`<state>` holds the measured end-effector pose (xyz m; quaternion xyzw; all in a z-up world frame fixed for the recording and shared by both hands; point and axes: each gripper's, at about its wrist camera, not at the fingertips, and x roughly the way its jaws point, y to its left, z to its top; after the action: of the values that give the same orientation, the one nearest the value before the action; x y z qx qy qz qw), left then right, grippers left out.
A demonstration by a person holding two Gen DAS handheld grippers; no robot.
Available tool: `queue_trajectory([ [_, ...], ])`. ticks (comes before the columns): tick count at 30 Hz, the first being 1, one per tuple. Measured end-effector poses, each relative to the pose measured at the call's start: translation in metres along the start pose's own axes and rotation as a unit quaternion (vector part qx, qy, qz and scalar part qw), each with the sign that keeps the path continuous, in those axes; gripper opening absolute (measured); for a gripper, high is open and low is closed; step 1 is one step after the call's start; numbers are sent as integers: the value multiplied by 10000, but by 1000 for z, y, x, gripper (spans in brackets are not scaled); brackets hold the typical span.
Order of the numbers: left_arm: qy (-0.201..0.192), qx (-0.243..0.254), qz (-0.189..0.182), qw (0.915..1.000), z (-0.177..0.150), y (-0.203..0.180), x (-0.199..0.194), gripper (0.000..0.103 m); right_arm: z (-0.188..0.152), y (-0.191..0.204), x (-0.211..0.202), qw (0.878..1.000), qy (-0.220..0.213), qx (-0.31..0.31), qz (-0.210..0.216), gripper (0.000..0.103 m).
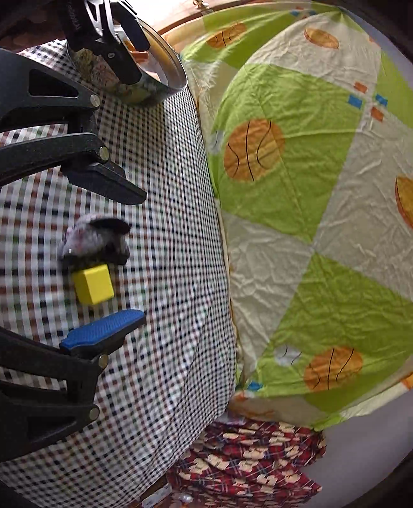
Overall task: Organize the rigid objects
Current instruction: 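Move the left tool to the grey crumpled object while the right tool approaches the yellow cube, then close the left tool on the grey crumpled object while the right tool grasps the yellow cube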
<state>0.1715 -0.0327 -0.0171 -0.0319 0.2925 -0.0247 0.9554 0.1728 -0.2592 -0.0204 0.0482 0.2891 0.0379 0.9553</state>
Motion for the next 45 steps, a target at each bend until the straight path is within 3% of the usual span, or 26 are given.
queue_trajectory([
  [9, 421, 444, -341, 9975, 3, -79, 42, 102, -3, -39, 11, 9986, 180, 407, -275, 71],
  [20, 852, 767, -334, 9928, -2, -109, 78, 102, -3, -67, 14, 9944, 138, 1002, -297, 73],
  [25, 1014, 769, -538, 9904, -1, -112, 86, 91, -4, -63, 17, 9951, 164, 922, -315, 74],
  [26, 1055, 800, -625, 9892, -2, -113, 88, 84, -3, -61, 18, 9953, 189, 900, -304, 74],
  [29, 1334, 866, -864, 9835, -6, -116, 94, 47, -4, -61, 23, 9952, 306, 896, -263, 74],
  [35, 1301, 851, -849, 9842, -8, -101, 89, 44, -4, -57, 28, 9957, 413, 828, 63, 74],
  [45, 1120, 515, -306, 9919, -7, -47, 80, 43, -7, -17, 42, 9960, 835, -76, 316, 74],
])
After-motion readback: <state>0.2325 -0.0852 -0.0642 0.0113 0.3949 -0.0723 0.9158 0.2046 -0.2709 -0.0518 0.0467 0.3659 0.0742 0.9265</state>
